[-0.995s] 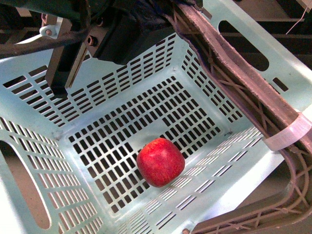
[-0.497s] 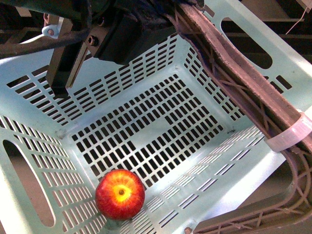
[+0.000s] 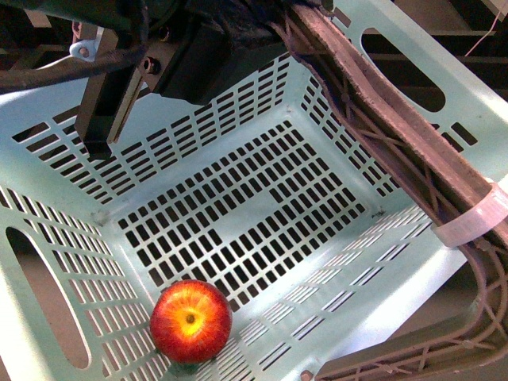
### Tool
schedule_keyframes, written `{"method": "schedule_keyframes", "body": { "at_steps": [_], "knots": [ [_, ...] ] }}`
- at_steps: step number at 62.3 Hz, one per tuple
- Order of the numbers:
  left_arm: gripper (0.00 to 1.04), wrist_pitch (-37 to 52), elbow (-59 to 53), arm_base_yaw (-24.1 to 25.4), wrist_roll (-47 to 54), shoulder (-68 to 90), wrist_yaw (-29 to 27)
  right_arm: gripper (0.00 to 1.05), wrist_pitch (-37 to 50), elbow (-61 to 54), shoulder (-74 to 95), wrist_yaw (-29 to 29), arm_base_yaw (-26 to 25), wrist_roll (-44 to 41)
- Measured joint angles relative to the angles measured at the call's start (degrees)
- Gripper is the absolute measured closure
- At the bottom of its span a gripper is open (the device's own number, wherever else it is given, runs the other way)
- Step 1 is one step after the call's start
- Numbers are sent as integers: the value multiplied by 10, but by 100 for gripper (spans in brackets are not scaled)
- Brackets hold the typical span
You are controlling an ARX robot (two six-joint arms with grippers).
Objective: Pick apple with right arm and hold basket with left
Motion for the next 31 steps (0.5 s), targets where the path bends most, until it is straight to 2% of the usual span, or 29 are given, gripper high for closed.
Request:
{"method": "schedule_keyframes", "body": {
  "at_steps": [31],
  "knots": [
    [97,0,0,0,0,0,0,103,-89,0,-90,0,0,0]
  ]
}}
